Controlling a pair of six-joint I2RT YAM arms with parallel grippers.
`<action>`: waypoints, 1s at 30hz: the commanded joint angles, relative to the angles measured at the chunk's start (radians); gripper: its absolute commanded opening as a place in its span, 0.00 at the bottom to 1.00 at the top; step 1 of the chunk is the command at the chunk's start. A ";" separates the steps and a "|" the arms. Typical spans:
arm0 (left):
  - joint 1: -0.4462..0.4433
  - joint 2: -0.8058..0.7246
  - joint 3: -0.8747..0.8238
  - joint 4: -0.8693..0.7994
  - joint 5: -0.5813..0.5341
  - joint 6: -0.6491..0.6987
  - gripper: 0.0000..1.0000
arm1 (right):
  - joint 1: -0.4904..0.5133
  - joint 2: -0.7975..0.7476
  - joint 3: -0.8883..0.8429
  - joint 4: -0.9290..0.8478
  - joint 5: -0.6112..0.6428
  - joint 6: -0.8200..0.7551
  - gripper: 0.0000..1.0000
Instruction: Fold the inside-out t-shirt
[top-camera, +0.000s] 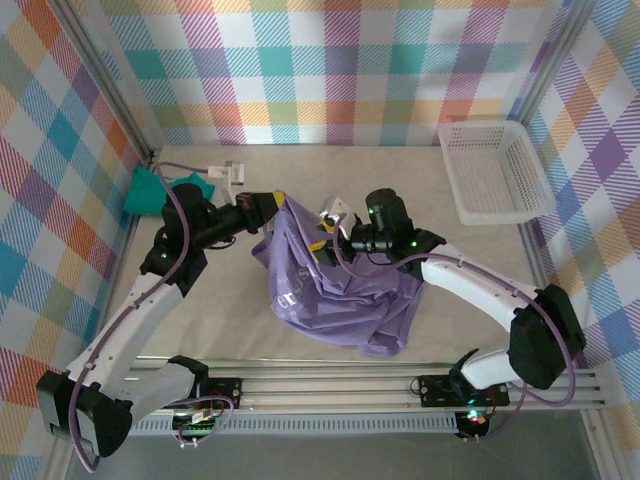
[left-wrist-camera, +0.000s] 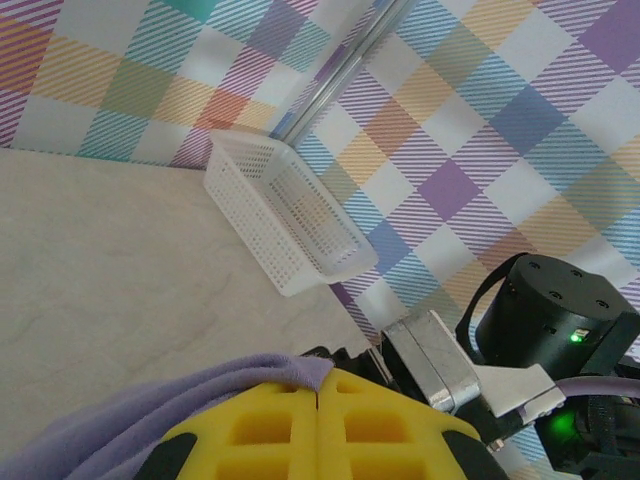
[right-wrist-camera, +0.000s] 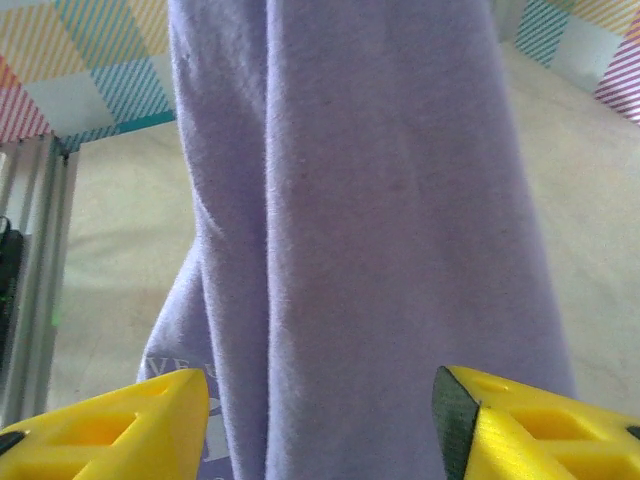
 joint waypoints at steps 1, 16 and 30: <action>-0.008 -0.014 0.037 0.011 -0.001 0.017 0.00 | 0.016 0.008 0.009 0.064 -0.048 0.015 0.65; -0.008 -0.046 0.010 -0.018 -0.198 0.028 0.00 | -0.133 -0.157 0.077 -0.068 -0.112 0.074 0.00; 0.059 0.076 0.295 -0.136 -0.463 0.078 0.00 | -0.264 -0.141 0.503 -0.336 -0.236 0.180 0.00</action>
